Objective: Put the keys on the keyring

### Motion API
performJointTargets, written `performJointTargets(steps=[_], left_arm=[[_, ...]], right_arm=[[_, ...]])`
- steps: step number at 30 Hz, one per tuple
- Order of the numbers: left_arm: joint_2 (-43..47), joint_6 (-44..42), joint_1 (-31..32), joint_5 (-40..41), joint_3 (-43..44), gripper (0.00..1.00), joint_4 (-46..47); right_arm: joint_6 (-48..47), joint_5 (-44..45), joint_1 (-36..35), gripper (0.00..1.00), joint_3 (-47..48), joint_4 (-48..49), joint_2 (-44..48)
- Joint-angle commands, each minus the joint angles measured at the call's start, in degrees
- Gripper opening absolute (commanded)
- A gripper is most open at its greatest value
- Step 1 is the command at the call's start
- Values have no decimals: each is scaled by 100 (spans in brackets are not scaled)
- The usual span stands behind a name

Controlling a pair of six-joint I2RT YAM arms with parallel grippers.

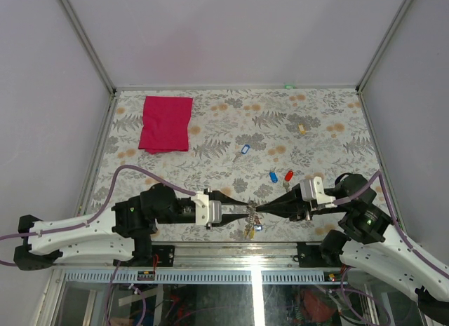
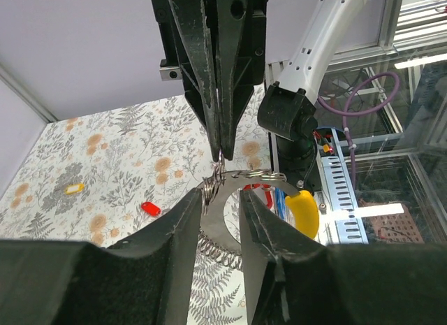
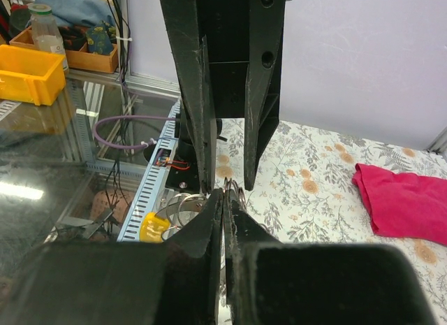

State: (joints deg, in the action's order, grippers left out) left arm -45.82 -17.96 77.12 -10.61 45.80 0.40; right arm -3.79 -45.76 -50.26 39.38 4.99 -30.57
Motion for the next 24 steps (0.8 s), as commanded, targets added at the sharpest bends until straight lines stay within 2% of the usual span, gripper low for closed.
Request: performJointTargets(steps=[1,8,16,20,24], left_arm=[[-52,-67,16,-212,197,30,270],[-76,-80,22,-206,222,27,311],[-80,-59,16,-96,267,14,281],[-100,-68,22,-44,301,1,201],[-93,-55,18,11,309,0,92]], right_arm=[[42,-65,-36,0,308,221,-13],[37,-69,-35,0,281,177,-10],[25,-118,-36,0,281,112,-13],[23,-118,-36,0,296,91,25],[19,-97,-36,0,315,57,84]])
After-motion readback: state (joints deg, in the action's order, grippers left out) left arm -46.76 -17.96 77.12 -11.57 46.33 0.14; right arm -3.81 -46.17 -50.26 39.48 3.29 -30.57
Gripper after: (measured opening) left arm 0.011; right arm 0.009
